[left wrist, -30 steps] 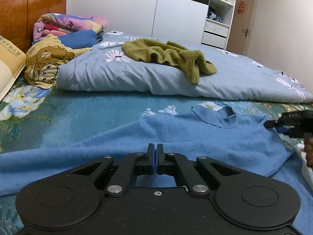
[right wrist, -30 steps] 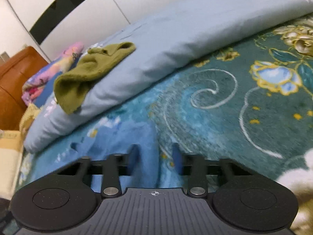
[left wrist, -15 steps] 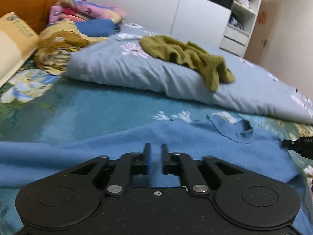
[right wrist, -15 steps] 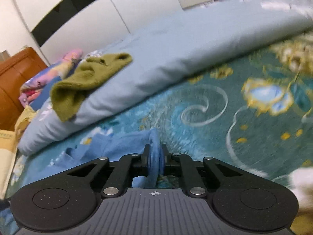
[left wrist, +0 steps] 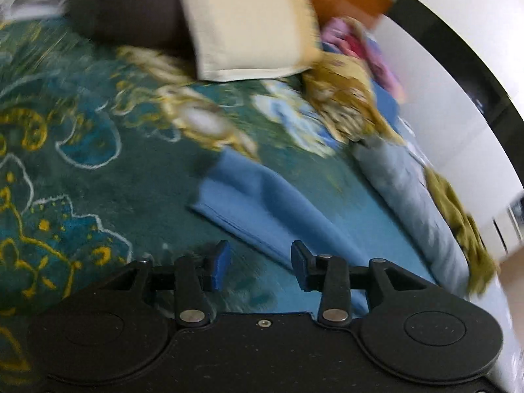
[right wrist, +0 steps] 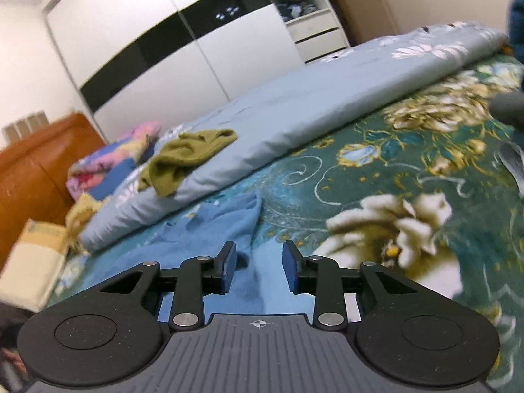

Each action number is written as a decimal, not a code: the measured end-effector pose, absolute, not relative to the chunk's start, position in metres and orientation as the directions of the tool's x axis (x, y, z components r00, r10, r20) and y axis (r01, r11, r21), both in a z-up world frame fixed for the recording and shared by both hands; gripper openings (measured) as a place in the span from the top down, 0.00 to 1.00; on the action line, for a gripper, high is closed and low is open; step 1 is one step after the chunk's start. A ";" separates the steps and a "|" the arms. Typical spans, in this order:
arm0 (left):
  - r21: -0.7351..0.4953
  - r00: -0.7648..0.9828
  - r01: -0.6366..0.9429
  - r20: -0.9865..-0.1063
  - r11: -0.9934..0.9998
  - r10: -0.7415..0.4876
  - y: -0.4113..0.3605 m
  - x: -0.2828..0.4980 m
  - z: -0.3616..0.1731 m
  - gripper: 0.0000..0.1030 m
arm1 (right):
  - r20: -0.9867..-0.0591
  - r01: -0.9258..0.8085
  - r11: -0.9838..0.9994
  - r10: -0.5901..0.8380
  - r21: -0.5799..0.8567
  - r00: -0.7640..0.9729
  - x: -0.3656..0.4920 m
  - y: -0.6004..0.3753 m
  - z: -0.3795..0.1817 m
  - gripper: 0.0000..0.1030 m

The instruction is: Fold clothes

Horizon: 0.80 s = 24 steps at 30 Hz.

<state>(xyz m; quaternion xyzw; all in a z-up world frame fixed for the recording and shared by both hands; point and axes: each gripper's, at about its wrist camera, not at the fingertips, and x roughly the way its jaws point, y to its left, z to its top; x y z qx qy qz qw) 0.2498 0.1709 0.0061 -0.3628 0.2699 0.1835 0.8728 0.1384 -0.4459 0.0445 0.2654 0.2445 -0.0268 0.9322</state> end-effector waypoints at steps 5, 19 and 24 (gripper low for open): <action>-0.519 0.751 -0.603 -0.626 0.606 0.211 0.178 0.265 0.004 0.99 | -0.453 0.185 0.837 0.083 0.515 0.888 0.125 -0.440 0.054 0.71; -0.211 0.925 0.217 -0.269 0.953 -0.270 -0.059 0.277 0.124 1.00 | -0.525 0.250 0.824 0.067 0.509 0.848 0.116 -0.435 0.025 0.66; -0.187 0.826 0.378 -0.373 0.906 -0.422 -0.166 0.283 0.092 1.00 | -0.538 0.261 0.811 0.077 0.524 0.840 0.119 -0.437 0.012 0.66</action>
